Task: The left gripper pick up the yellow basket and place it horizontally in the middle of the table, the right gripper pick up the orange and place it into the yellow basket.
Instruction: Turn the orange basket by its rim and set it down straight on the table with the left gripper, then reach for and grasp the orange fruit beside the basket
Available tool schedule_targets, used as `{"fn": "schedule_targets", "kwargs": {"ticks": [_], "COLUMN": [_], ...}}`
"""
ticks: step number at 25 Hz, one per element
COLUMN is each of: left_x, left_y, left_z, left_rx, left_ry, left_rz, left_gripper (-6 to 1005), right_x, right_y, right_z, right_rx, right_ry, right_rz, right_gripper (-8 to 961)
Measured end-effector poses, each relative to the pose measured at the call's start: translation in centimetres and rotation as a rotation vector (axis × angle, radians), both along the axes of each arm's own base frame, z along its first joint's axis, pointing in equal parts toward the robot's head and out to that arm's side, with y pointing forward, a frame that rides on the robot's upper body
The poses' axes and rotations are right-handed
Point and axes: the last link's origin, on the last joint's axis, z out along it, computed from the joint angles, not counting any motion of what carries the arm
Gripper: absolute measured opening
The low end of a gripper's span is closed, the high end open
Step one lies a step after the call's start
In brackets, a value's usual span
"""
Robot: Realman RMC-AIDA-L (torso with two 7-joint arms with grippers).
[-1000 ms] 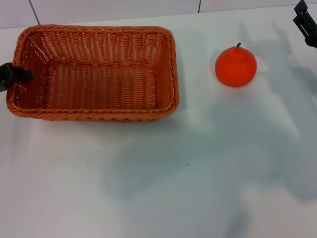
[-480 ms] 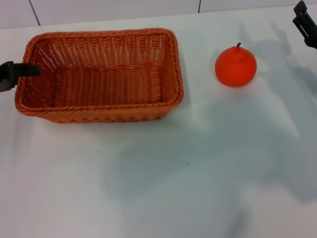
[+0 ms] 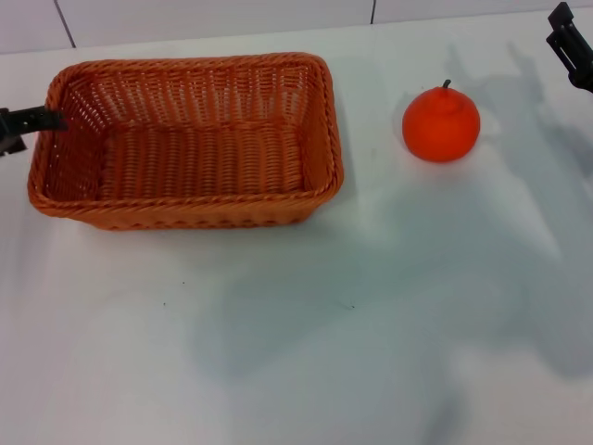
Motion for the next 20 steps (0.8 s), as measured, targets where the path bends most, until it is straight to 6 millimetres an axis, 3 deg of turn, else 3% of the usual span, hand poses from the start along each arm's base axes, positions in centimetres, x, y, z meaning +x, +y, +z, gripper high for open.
{"fn": "schedule_targets", "kwargs": {"ticks": [5,10,20], "left_x": [-0.6,-0.9,-0.5], "left_y": [0.1,-0.3,-2.2], "left_z": [1.4,3.7,3.6], "left_rx": [0.107,0.332,0.656], "left_ry": [0.023,-0.021,-0.155], "left_rz": [-0.043,-0.152,-0.403], "left_gripper": [732,732,732], "right_x": [-0.1,-0.6,-1.9], "right_y": [0.0,0.2,0.7], "right_z": [-0.1,-0.6,-3.5], "right_rx": [-0.005,-0.037,-0.2], "right_ry": [-0.002,-0.002,-0.012], "right_rz": [0.003,0.028,0.061], "right_gripper": [940,940,939]}}
